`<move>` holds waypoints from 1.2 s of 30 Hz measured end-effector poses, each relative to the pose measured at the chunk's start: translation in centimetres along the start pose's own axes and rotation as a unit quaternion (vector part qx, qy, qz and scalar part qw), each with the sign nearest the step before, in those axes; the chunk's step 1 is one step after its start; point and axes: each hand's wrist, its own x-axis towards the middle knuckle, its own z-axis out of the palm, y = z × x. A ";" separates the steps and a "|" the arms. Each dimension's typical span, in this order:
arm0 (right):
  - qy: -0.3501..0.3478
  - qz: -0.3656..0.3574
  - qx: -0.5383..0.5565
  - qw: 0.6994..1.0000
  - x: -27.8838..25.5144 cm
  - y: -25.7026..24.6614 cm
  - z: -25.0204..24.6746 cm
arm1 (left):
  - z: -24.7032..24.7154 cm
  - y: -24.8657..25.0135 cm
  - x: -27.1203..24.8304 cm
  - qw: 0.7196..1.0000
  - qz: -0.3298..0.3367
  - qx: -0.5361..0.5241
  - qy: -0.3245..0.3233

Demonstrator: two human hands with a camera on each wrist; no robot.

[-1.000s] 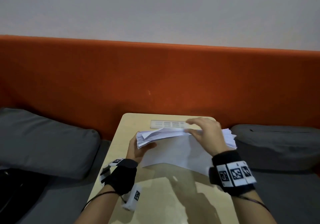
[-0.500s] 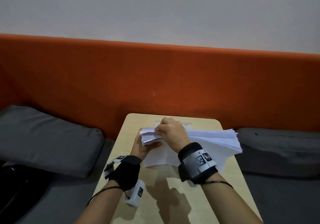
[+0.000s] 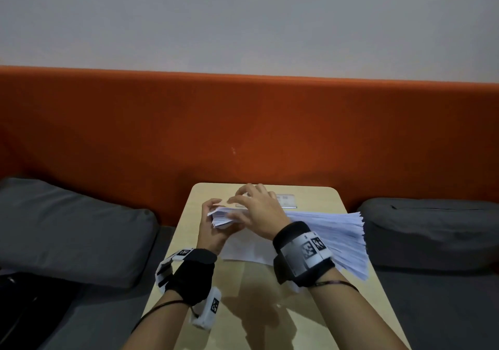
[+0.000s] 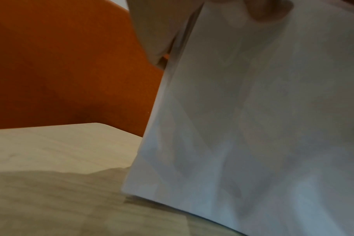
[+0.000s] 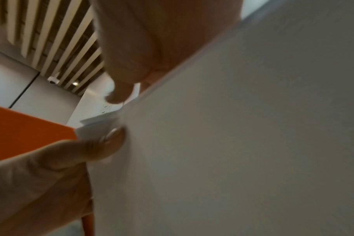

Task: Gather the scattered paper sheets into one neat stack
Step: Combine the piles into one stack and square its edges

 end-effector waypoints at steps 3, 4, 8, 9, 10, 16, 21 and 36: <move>-0.103 0.057 -0.036 0.992 -2.2 2.0 -0.2 | -0.2 0.1 0.2 0.999 -0.001 0.034 0.008; -0.120 0.090 -0.057 0.987 -3.0 3.0 -0.3 | 0.0 0.1 0.5 0.999 -0.001 0.044 0.013; -0.063 0.228 -0.111 0.965 -6.0 7.9 -1.8 | 0.4 0.6 1.2 0.997 0.007 0.077 0.010; -0.054 0.253 -0.104 0.960 -6.9 9.1 -2.3 | 0.4 0.7 1.2 0.997 0.003 0.072 0.003; -0.045 0.275 -0.093 0.956 -7.7 10.0 -2.8 | 0.4 0.7 1.3 0.998 -0.004 0.065 -0.002; 0.091 0.334 0.164 0.924 -10.8 14.0 -3.0 | 0.5 0.6 1.4 0.999 -0.028 0.028 0.018; 0.216 0.334 0.449 0.800 -11.7 14.3 0.2 | 0.1 0.1 1.8 0.997 -0.044 0.056 -0.012; 0.346 0.327 0.348 0.808 -7.7 11.9 0.3 | 3.2 4.2 3.0 0.970 0.052 0.208 0.115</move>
